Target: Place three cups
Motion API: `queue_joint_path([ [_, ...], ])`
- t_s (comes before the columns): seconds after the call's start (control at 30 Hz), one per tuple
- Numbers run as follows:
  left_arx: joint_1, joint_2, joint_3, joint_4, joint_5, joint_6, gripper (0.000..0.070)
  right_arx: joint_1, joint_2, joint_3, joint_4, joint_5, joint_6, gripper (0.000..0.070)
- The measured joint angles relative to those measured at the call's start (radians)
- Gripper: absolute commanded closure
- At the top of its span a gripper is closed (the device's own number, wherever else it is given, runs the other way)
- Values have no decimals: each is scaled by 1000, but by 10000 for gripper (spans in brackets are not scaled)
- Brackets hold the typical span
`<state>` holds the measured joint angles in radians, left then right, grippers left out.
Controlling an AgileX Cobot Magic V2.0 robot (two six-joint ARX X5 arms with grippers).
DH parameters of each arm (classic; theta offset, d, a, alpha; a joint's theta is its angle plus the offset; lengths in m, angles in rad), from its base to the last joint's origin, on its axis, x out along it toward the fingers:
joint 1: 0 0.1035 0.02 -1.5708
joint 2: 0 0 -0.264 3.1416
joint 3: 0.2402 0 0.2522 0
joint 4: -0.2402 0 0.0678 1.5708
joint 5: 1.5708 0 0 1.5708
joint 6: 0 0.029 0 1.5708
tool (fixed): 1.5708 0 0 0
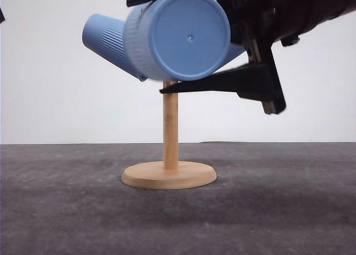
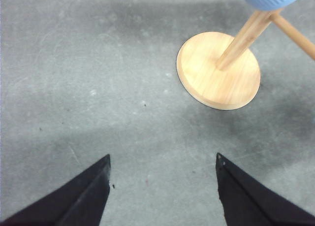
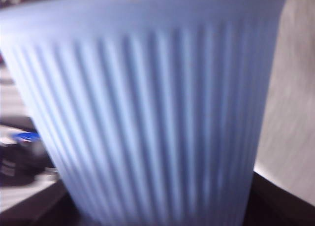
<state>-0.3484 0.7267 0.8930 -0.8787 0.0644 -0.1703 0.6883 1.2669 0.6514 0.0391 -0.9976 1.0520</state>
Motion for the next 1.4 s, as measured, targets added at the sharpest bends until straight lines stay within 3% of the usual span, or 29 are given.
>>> queue_joint_path([
  [0.2, 44, -7, -13, 0, 31, 32, 299, -1, 10, 0, 10, -158, 231, 276],
  [0.47, 56, -7, -13, 1, 63, 40, 299, -72, 10, 0, 215, -98, 496, 277],
  [0.57, 56, -7, -13, 12, 68, 40, 299, -88, 11, 0, 235, -98, 568, 277],
  [0.77, 56, -7, -13, 26, 92, 40, 300, -98, 36, 0, 249, -72, 623, 276],
  [1.4, 56, -7, -13, 29, 92, 35, 300, -120, 206, 11, 436, -46, 667, 270],
])
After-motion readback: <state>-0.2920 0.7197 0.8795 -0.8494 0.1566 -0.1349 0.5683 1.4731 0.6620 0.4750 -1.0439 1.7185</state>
